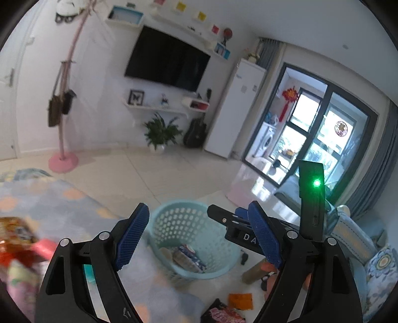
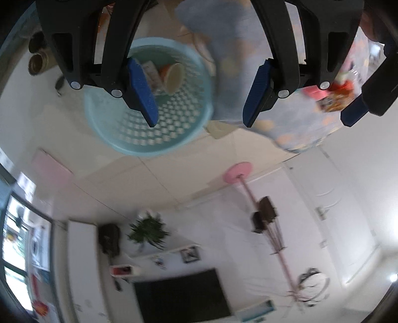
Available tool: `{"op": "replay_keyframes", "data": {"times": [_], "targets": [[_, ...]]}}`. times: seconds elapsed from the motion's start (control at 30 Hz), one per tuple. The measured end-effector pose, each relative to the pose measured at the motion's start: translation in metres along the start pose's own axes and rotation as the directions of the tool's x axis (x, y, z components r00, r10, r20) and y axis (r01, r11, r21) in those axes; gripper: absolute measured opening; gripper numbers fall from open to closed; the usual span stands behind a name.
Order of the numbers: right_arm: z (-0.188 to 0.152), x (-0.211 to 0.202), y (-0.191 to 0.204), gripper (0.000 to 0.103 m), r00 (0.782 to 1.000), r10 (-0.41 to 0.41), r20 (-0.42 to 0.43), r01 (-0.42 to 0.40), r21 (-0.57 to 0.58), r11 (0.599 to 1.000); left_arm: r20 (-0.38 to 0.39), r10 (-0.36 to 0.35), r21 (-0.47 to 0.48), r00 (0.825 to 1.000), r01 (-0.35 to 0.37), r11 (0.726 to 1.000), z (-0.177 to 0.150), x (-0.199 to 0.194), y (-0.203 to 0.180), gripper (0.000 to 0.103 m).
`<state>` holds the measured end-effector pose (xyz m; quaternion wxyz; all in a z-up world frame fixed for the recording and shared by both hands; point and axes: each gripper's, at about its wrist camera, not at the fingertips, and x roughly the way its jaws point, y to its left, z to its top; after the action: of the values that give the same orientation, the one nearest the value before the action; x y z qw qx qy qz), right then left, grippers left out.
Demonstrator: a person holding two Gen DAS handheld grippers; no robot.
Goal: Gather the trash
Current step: 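Grasp the pink plastic bottle with left while right grasps the teal bag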
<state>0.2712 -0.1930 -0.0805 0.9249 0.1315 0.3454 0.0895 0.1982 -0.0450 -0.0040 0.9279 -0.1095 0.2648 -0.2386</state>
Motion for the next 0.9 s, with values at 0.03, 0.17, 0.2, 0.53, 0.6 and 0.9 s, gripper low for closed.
{"op": "replay_keyframes", "data": {"times": [0.03, 0.17, 0.2, 0.53, 0.6, 0.9], "targets": [[-0.002, -0.002, 0.011, 0.067, 1.000, 0.021, -0.002, -0.021, -0.018, 1.000, 0.012, 0.021, 0.000, 1.000, -0.021, 1.000, -0.002, -0.014, 0.003, 0.080], [-0.013, -0.003, 0.051, 0.067, 0.997, 0.078, -0.016, -0.079, -0.096, 0.992, 0.038, 0.115, -0.009, 0.993, -0.115, 0.993, -0.010, -0.061, 0.023, 0.080], [-0.017, -0.001, 0.062, 0.066, 0.996, 0.085, -0.023, -0.087, -0.119, 0.989, 0.039, 0.145, -0.016, 0.989, -0.145, 0.989, -0.013, -0.070, 0.029, 0.080], [-0.071, 0.049, 0.131, 0.066, 0.977, 0.146, -0.153, -0.181, -0.253, 0.950, -0.087, 0.415, -0.169, 0.906, -0.424, 0.890, -0.072, -0.140, 0.132, 0.080], [-0.081, 0.059, 0.136, 0.066, 0.974, 0.143, -0.177, -0.185, -0.254, 0.949, -0.122, 0.449, -0.182, 0.885, -0.465, 0.867, -0.082, -0.141, 0.147, 0.080], [-0.096, 0.079, 0.141, 0.066, 0.946, 0.142, -0.293, -0.209, -0.211, 0.955, -0.256, 0.403, -0.232, 0.878, -0.461, 0.856, -0.115, -0.122, 0.171, 0.074]]}}
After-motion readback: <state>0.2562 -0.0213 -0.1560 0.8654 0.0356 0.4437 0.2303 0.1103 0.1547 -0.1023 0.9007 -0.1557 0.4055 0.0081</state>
